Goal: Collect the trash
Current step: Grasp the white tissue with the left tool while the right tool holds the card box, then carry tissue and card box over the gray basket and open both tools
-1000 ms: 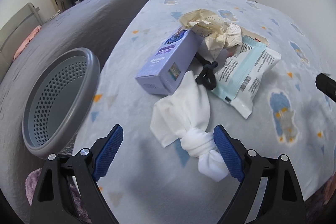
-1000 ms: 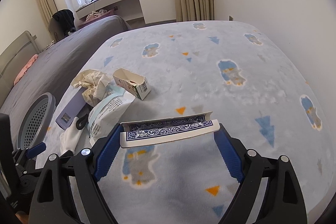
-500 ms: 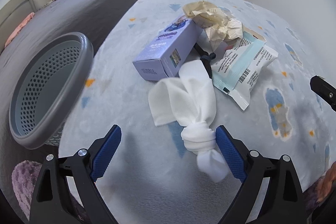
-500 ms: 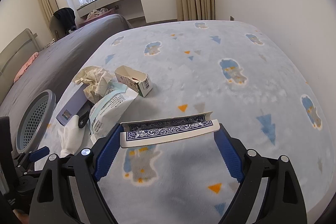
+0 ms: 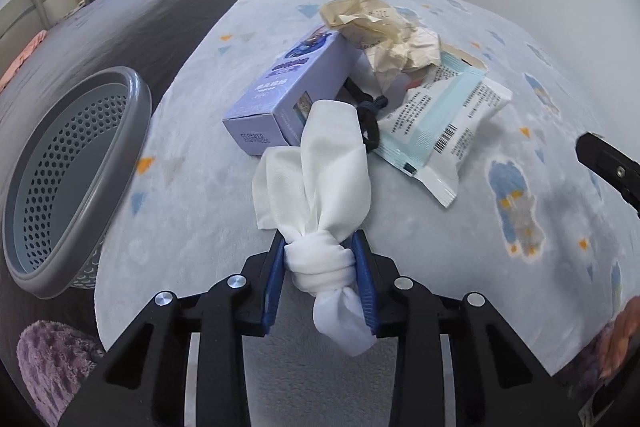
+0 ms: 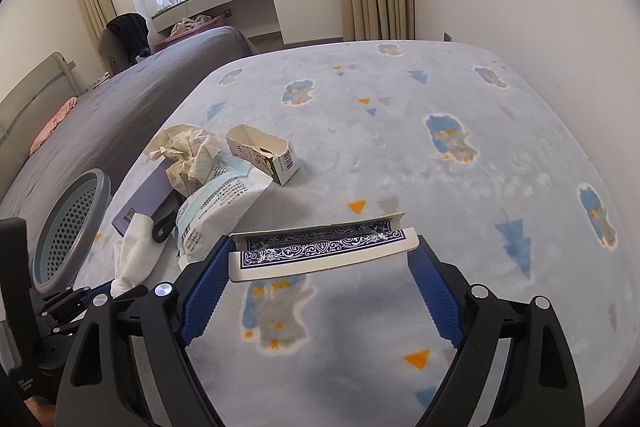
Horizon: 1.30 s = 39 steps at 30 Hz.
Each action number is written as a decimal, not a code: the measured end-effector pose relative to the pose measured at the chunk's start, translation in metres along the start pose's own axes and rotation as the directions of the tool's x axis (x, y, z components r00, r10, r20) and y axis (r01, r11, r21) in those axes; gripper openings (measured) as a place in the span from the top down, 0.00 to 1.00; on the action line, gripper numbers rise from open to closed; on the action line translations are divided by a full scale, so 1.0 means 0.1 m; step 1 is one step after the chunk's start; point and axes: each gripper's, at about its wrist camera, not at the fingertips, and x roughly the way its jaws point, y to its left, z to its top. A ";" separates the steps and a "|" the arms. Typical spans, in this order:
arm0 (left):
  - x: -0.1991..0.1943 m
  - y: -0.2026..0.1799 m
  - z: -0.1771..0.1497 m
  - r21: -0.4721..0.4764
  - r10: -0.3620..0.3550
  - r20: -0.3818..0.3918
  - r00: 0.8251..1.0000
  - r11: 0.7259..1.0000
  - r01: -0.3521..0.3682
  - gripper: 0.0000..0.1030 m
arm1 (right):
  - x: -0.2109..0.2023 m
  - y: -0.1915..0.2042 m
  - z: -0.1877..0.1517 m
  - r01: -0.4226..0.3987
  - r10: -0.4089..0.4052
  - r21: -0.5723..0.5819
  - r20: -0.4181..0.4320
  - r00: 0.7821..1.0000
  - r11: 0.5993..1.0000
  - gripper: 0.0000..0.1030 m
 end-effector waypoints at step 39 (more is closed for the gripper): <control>-0.71 2.21 -0.05 -0.195 0.209 0.157 0.965 0.965 -0.177 0.69 | 0.31 2.29 0.07 -0.259 0.243 -0.241 -0.094 0.965 0.935 0.19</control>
